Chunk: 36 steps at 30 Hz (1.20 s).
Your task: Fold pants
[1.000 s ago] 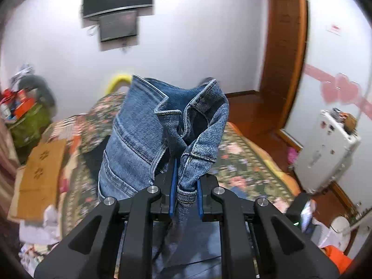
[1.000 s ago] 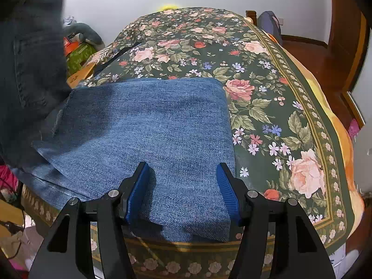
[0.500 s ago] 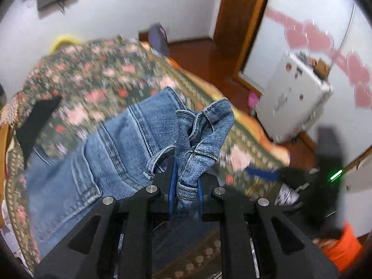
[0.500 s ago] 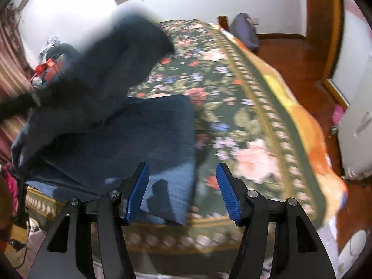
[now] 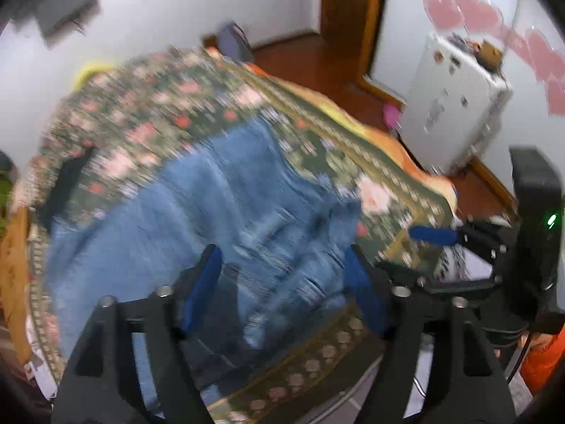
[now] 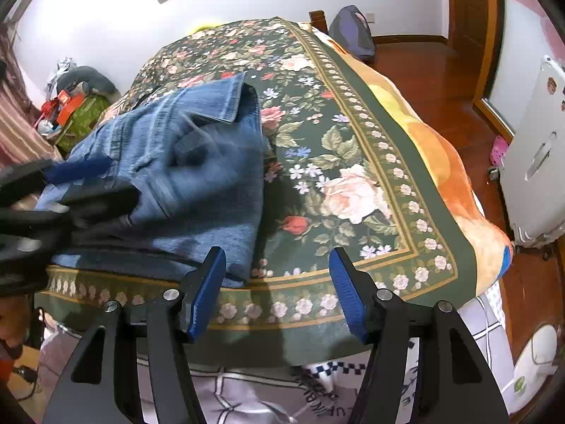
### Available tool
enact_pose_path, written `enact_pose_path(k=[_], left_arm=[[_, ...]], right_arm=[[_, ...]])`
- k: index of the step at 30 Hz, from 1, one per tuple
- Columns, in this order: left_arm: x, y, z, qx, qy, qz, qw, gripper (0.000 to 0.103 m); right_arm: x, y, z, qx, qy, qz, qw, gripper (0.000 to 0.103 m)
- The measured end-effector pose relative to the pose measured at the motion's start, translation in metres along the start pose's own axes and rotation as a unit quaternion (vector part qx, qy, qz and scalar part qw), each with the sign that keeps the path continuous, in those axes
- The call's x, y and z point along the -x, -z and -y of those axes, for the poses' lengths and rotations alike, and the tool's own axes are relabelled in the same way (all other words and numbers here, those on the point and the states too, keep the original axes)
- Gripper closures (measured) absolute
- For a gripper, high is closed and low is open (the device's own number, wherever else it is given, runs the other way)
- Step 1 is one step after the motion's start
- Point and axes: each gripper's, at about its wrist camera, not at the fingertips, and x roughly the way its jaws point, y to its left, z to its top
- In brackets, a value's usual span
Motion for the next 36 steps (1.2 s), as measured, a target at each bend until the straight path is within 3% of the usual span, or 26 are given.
enact_pose_path(k=[5,7,11,14,16,19,22,27,30,33,36], left_arm=[[0.033,-0.010,-0.037,0.029,-0.022,0.036,0.9987,0.026],[0.040,-0.014,-0.065,0.044,-0.059,0.050,0.9961,0.019],[0.033,-0.020,-0.129,0.074,-0.130,0.047,0.9875,0.018],[0.013,-0.020,-0.182,0.090,-0.208,0.034,0.9734,0.018],[-0.003,-0.017,-0.211,0.104,-0.235,0.017,0.9663,0.018],[-0.033,-0.007,-0.254,0.137,-0.239,-0.024,0.9609,0.018],[-0.061,0.010,-0.276,0.148,-0.223,-0.060,0.9618,0.018],[-0.056,0.039,-0.277,0.123,-0.188,-0.043,0.9735,0.018],[-0.049,0.066,-0.271,0.100,-0.154,-0.060,0.9812,0.018],[-0.036,0.088,-0.263,0.080,-0.156,-0.057,0.9829,0.018],[-0.017,0.098,-0.269,0.093,-0.172,-0.051,0.9794,0.018]], right_arm=[[0.001,-0.002,-0.009,0.008,-0.011,-0.002,1.000,0.046],[0.000,-0.002,-0.017,0.015,-0.017,-0.002,1.000,0.046],[-0.004,-0.001,-0.035,0.027,-0.033,-0.007,0.999,0.045],[-0.010,-0.001,-0.049,0.036,-0.050,-0.012,0.998,0.045],[-0.016,-0.002,-0.056,0.038,-0.061,-0.016,0.997,0.045],[-0.025,-0.006,-0.063,0.043,-0.050,-0.012,0.998,0.044],[-0.031,-0.013,-0.065,0.039,-0.052,-0.011,0.998,0.039],[-0.042,-0.034,-0.075,0.057,-0.040,-0.003,0.998,0.039],[-0.059,-0.051,-0.082,0.061,-0.040,-0.005,0.997,0.039],[-0.073,-0.064,-0.083,0.060,-0.043,-0.018,0.997,0.039],[-0.071,-0.064,-0.077,0.059,-0.025,-0.024,0.998,0.039]])
